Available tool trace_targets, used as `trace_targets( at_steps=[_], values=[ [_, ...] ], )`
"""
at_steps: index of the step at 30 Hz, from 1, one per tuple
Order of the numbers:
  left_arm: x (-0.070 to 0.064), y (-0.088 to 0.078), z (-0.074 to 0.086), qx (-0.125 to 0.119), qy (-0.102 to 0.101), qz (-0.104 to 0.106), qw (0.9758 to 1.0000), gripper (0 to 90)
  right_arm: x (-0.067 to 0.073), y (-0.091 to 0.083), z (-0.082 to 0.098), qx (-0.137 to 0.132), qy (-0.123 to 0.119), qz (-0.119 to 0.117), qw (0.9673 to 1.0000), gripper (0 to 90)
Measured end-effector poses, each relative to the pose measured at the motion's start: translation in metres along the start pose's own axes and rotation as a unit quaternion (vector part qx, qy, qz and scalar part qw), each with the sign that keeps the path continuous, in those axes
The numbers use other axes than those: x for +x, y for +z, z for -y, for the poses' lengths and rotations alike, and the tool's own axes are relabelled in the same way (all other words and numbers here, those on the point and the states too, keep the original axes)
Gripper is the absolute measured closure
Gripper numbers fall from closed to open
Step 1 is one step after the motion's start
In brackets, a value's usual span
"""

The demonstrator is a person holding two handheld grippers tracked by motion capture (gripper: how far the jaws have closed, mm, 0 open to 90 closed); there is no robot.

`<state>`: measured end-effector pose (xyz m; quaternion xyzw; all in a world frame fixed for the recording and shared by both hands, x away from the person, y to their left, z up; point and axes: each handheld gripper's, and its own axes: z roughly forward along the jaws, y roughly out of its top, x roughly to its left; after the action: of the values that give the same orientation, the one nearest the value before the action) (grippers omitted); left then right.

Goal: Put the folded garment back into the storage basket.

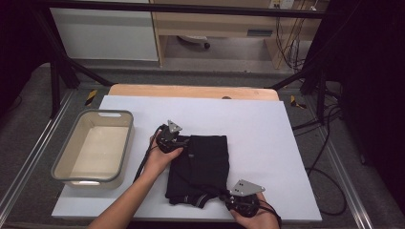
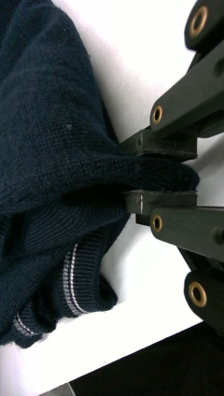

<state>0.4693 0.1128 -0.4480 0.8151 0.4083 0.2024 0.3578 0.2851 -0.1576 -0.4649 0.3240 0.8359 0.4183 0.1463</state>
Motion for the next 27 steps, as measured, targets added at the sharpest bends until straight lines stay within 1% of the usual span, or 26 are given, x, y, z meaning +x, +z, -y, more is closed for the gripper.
trace_targets(
  at_steps=[1, 2, 3, 4, 6, 7, 9, 10, 12, 15, 18, 20, 21, 23, 24, 27],
  values=[
    [-0.001, 0.0, 0.0, 0.0, -0.006, 0.012, 0.9999, 48.8, 0.0, 0.0, -0.001, 0.002, 0.001, 0.0, 1.0, 78.2],
    [-0.001, -0.001, 0.0, 0.001, -0.013, 0.016, 0.9998, 53.8, 0.0, 0.0, -0.001, 0.004, -0.001, 0.0, 1.0, 78.3],
    [0.0, -0.001, -0.001, 0.002, -0.018, 0.024, 0.9995, 58.3, 0.0, 0.0, -0.001, 0.003, -0.011, -0.001, 0.9999, 78.5],
    [0.0, -0.001, -0.001, 0.002, -0.022, 0.029, 0.9993, 64.7, -0.001, 0.0, -0.001, 0.001, -0.019, -0.003, 0.9998, 78.7],
    [0.0, -0.002, -0.003, 0.006, -0.025, 0.034, 0.9991, 72.9, -0.002, 0.0, -0.001, 0.001, -0.018, -0.009, 0.9998, 79.1],
    [0.0, -0.002, -0.005, 0.009, -0.025, 0.034, 0.9991, 75.0, -0.003, 0.0, -0.001, 0.002, -0.015, -0.011, 0.9998, 79.4],
    [0.0, -0.006, -0.009, 0.007, -0.031, 0.036, 0.9988, 77.1, -0.003, -0.001, -0.003, 0.006, -0.012, -0.013, 0.9998, 80.1],
    [0.0, -0.009, -0.012, 0.004, -0.029, 0.036, 0.9989, 77.6, -0.003, -0.001, -0.004, 0.007, -0.013, -0.012, 0.9998, 80.4],
    [0.0, -0.014, -0.019, 0.002, -0.031, 0.046, 0.9985, 78.1, -0.002, -0.003, -0.007, 0.008, -0.014, -0.009, 0.9998, 80.7],
    [-0.001, -0.024, -0.028, -0.002, -0.027, 0.057, 0.998, 78.5, -0.002, -0.007, -0.012, 0.003, -0.015, -0.007, 0.9999, 81.0],
    [-0.001, -0.034, -0.039, -0.011, -0.027, 0.068, 0.9972, 78.7, -0.003, -0.012, -0.02, -0.001, -0.018, 0.0, 0.9998, 81.2],
    [-0.001, -0.04, -0.046, -0.017, -0.023, 0.071, 0.9971, 78.7, -0.005, -0.015, -0.024, -0.002, -0.018, 0.004, 0.9998, 81.3],
    [-0.001, -0.043, -0.049, -0.017, -0.018, 0.071, 0.9971, 78.7, -0.006, -0.016, -0.026, -0.002, -0.017, 0.005, 0.9998, 81.3],
    [-0.002, -0.048, -0.056, -0.022, -0.012, 0.071, 0.9971, 78.8, -0.009, -0.019, -0.03, -0.003, -0.017, 0.005, 0.9998, 81.4],
    [-0.002, -0.051, -0.059, -0.025, -0.011, 0.071, 0.9971, 78.8, -0.01, -0.02, -0.033, -0.003, -0.02, 0.006, 0.9998, 81.4],
    [-0.001, -0.057, -0.067, -0.032, -0.012, 0.072, 0.9968, 78.8, -0.012, -0.024, -0.043, -0.004, -0.028, 0.01, 0.9996, 81.4]
  ],
)
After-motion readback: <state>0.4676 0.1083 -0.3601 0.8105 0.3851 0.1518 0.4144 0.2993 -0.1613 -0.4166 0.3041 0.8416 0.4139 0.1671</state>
